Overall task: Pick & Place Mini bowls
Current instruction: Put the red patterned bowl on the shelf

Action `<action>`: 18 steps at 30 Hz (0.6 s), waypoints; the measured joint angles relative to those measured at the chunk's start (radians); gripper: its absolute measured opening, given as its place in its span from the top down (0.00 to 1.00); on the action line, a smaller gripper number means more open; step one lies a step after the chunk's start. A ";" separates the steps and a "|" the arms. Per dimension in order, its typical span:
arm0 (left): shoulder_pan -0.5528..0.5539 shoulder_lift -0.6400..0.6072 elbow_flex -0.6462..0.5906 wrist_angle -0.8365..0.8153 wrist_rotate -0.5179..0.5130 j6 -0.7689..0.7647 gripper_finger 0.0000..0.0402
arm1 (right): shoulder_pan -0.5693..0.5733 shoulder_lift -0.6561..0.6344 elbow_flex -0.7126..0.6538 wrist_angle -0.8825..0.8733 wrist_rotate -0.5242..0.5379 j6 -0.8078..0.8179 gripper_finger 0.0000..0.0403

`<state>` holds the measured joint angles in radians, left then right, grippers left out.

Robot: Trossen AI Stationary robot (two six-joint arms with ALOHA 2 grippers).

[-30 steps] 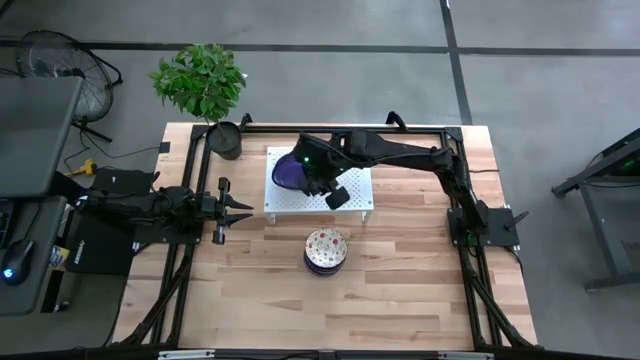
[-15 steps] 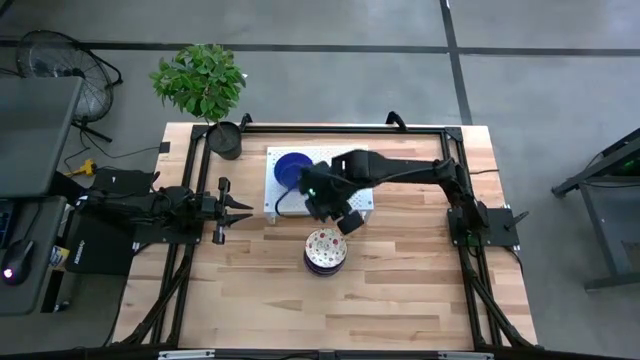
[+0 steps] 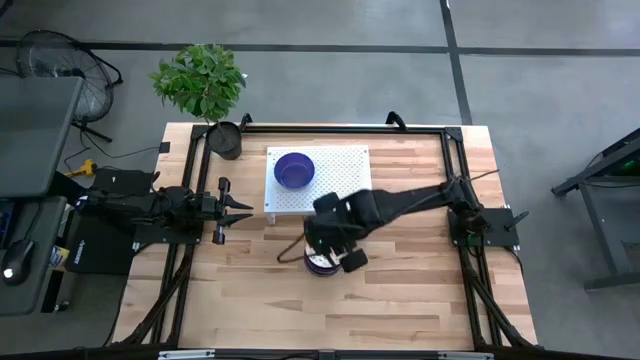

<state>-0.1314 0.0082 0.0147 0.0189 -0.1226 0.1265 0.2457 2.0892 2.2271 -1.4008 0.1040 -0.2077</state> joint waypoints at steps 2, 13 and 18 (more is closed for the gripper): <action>0.000 0.000 0.000 0.000 0.000 0.000 0.82 | 0.021 0.000 -0.020 0.011 -0.001 0.056 0.68; 0.000 0.000 0.000 0.000 0.000 0.000 0.82 | 0.095 0.000 -0.185 0.228 -0.015 0.211 0.68; 0.000 0.000 0.000 0.000 0.000 0.000 0.82 | 0.105 0.000 -0.245 0.287 -0.034 0.258 0.68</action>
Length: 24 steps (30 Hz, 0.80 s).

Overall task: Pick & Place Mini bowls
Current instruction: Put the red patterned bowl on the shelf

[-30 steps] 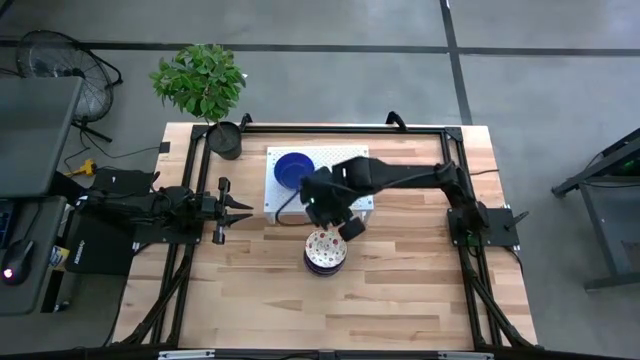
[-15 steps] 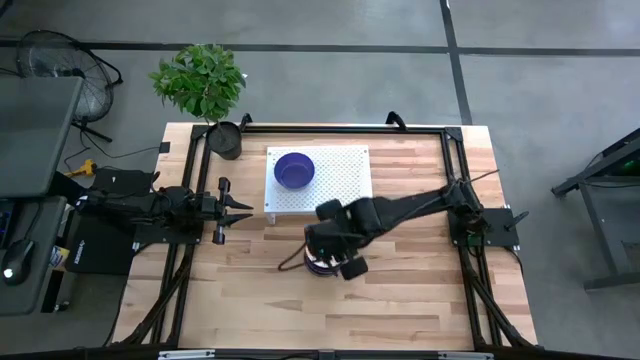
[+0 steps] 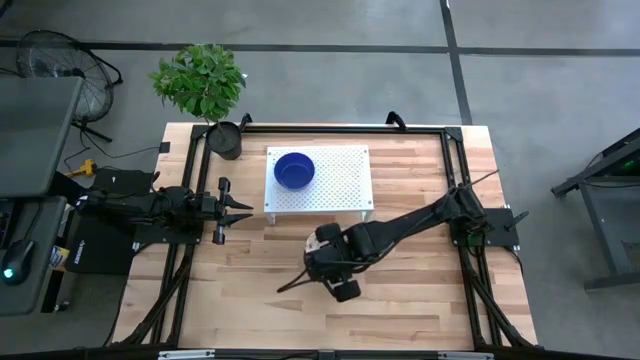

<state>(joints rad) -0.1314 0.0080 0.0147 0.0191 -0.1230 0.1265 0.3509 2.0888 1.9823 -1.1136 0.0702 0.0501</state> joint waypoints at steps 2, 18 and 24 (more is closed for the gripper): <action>0.000 0.000 0.000 0.000 0.000 0.000 0.82 | 0.001 0.000 -0.023 0.027 -0.001 0.014 0.68; 0.000 0.000 0.000 0.000 0.000 0.000 0.82 | 0.001 0.001 -0.035 0.034 0.025 0.047 0.69; 0.000 0.000 0.000 0.000 0.000 0.000 0.82 | 0.001 0.001 -0.035 0.022 -0.016 0.047 0.78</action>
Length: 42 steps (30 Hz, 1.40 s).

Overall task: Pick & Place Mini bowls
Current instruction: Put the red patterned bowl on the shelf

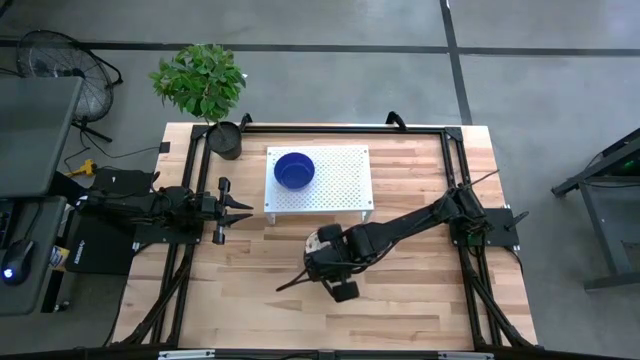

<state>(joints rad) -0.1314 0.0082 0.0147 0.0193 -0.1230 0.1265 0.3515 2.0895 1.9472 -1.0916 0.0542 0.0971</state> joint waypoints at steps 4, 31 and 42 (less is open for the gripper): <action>0.000 0.000 0.000 0.000 0.000 0.000 0.82 | 0.000 0.000 0.000 -0.002 -0.007 0.000 0.83; 0.000 0.000 0.000 0.000 0.000 0.000 0.82 | -0.005 0.022 0.001 0.005 -0.024 0.012 0.98; 0.000 0.000 0.000 0.000 0.000 0.000 0.82 | -0.005 0.022 0.005 0.000 0.002 0.051 0.99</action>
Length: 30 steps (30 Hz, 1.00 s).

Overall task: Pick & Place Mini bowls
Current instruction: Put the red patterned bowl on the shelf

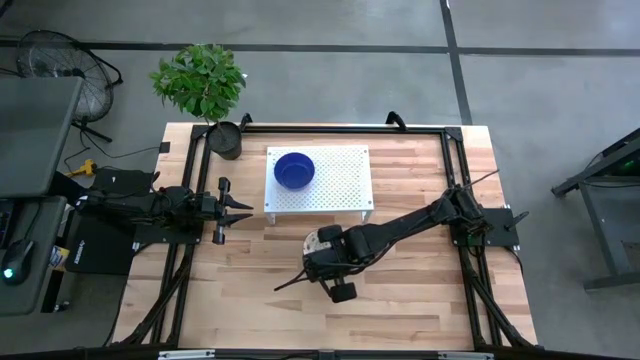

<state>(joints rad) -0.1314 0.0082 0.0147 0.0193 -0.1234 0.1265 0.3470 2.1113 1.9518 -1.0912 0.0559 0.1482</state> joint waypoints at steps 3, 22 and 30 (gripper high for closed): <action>0.000 0.000 0.000 0.000 0.000 0.000 0.82 | 0.000 0.000 0.000 0.001 0.005 0.004 1.00; 0.000 0.000 0.000 0.000 0.000 0.000 0.82 | 0.008 -0.004 0.088 -0.073 0.079 0.019 1.00; 0.000 0.000 0.000 0.000 0.000 0.000 0.82 | 0.014 -0.004 0.089 -0.072 0.118 0.036 1.00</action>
<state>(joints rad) -0.1314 0.0078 0.0147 0.0193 -0.1234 0.1265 0.3611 2.1072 2.0411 -1.1631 0.1736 0.1841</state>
